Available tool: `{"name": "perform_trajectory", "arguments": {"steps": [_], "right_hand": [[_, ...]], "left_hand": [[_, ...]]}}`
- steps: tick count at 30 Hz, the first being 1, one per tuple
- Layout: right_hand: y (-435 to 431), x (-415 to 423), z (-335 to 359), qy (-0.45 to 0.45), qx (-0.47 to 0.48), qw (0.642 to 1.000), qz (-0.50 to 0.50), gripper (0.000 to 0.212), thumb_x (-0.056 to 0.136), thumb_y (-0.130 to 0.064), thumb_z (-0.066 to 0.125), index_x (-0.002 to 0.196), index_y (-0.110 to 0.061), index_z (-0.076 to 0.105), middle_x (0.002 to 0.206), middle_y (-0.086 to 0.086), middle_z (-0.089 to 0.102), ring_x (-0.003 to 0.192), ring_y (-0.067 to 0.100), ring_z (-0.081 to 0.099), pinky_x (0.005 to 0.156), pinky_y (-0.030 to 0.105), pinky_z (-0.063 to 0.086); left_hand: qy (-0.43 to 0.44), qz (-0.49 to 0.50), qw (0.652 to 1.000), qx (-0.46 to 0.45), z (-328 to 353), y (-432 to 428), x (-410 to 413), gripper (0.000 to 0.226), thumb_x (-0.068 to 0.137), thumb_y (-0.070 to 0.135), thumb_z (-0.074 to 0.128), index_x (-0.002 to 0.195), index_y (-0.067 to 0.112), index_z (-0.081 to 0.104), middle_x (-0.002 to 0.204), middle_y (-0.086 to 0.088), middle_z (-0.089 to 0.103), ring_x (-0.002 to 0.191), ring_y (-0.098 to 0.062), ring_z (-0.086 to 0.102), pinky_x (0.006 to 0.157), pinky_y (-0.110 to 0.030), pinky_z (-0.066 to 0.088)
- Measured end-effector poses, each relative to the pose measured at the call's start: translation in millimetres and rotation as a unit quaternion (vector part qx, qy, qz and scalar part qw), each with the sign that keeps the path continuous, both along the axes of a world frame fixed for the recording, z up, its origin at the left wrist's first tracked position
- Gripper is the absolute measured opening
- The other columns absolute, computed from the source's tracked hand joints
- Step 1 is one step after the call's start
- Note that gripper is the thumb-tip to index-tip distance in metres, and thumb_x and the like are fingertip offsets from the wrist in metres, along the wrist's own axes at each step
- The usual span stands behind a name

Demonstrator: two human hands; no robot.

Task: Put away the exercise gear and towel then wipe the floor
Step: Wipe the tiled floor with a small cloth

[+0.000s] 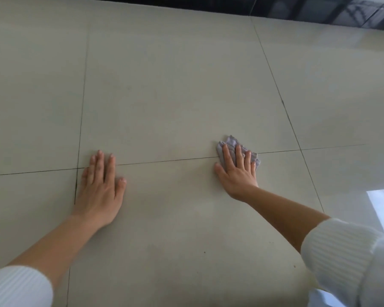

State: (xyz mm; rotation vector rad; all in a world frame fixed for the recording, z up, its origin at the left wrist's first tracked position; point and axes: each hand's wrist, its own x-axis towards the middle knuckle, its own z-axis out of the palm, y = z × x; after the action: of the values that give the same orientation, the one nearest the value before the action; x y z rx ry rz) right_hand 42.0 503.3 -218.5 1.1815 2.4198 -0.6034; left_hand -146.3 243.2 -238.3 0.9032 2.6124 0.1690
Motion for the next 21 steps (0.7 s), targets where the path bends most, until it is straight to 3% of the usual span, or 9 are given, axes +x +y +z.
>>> {"name": "perform_trajectory", "arguments": {"steps": [5, 8, 10, 12, 13, 17, 21], "right_hand": [[-75.8, -9.5, 18.2, -0.033, -0.064, 0.985, 0.155, 0.065, 0.098, -0.058, 0.015, 0.147, -0.04, -0.023, 0.154, 0.001, -0.035, 0.138, 0.031, -0.036, 0.112, 0.044, -0.021], [-100.6, -6.0, 27.6, -0.042, -0.063, 0.944, 0.32, 0.063, 0.091, -0.061, -0.003, 0.147, -0.04, -0.021, 0.15, -0.002, -0.037, 0.137, 0.03, -0.038, 0.116, 0.045, -0.019], [-86.1, -1.6, 22.0, -0.012, -0.045, 0.908, 0.416, 0.061, 0.088, -0.056, -0.01, 0.147, -0.043, -0.014, 0.155, -0.004, -0.026, 0.141, 0.028, -0.03, 0.117, 0.044, -0.017], [-49.9, -4.9, 7.4, 0.051, 0.015, 0.879, 0.473, 0.054, 0.097, -0.051, -0.005, 0.15, -0.044, 0.003, 0.16, -0.002, -0.003, 0.147, 0.028, -0.007, 0.12, 0.045, -0.007], [-28.2, -9.9, 3.0, 0.069, 0.041, 0.881, 0.466, 0.052, 0.099, -0.051, -0.004, 0.15, -0.044, 0.006, 0.16, -0.001, 0.002, 0.147, 0.027, -0.001, 0.12, 0.045, -0.002], [36.4, -46.5, -8.5, 0.035, 0.092, 0.935, 0.341, 0.058, 0.09, -0.053, -0.014, 0.147, -0.043, -0.021, 0.158, -0.002, -0.024, 0.145, 0.023, -0.024, 0.12, 0.041, -0.009], [18.2, -80.0, -8.1, 0.065, 0.045, 0.982, 0.172, 0.051, 0.102, -0.045, 0.008, 0.149, -0.043, -0.01, 0.16, -0.003, -0.019, 0.145, 0.026, -0.023, 0.118, 0.04, -0.015]], "left_hand": [[-0.074, -0.019, 0.993, -0.084, 29.7, 10.6, -3.7, 0.069, 0.099, 0.043, 0.024, 0.15, 0.007, -0.007, 0.156, -0.013, -0.018, 0.145, -0.023, -0.015, 0.118, -0.038, -0.002], [-0.096, -0.024, 0.989, -0.11, 43.6, 12.6, -5.2, 0.068, 0.099, 0.046, 0.02, 0.15, 0.012, -0.009, 0.156, -0.011, -0.02, 0.145, -0.023, -0.015, 0.117, -0.038, -0.001], [-0.092, -0.006, 0.991, -0.096, 40.1, 14.2, 0.2, 0.068, 0.099, 0.046, 0.02, 0.15, 0.013, -0.011, 0.156, -0.011, -0.022, 0.145, -0.023, -0.017, 0.118, -0.038, -0.001], [-0.072, 0.026, 0.995, -0.071, 29.2, 17.9, 6.7, 0.07, 0.098, 0.047, 0.018, 0.149, 0.01, -0.012, 0.154, -0.012, -0.024, 0.143, -0.023, -0.021, 0.118, -0.038, -0.004], [-0.058, 0.038, 0.996, -0.058, 23.1, 19.8, 10.2, 0.07, 0.097, 0.047, 0.016, 0.149, 0.009, -0.013, 0.154, -0.012, -0.025, 0.143, -0.022, -0.023, 0.118, -0.038, -0.006], [-0.055, 0.048, 0.996, -0.058, 13.5, 17.9, 16.6, 0.07, 0.098, 0.046, 0.018, 0.147, 0.012, -0.019, 0.154, -0.008, -0.028, 0.142, -0.019, -0.025, 0.116, -0.034, -0.009], [-0.061, 0.044, 0.993, -0.091, 26.5, -1.5, 18.8, 0.065, 0.099, 0.044, 0.018, 0.148, 0.019, -0.018, 0.154, -0.004, -0.027, 0.143, -0.016, -0.021, 0.117, -0.035, -0.007]]}}
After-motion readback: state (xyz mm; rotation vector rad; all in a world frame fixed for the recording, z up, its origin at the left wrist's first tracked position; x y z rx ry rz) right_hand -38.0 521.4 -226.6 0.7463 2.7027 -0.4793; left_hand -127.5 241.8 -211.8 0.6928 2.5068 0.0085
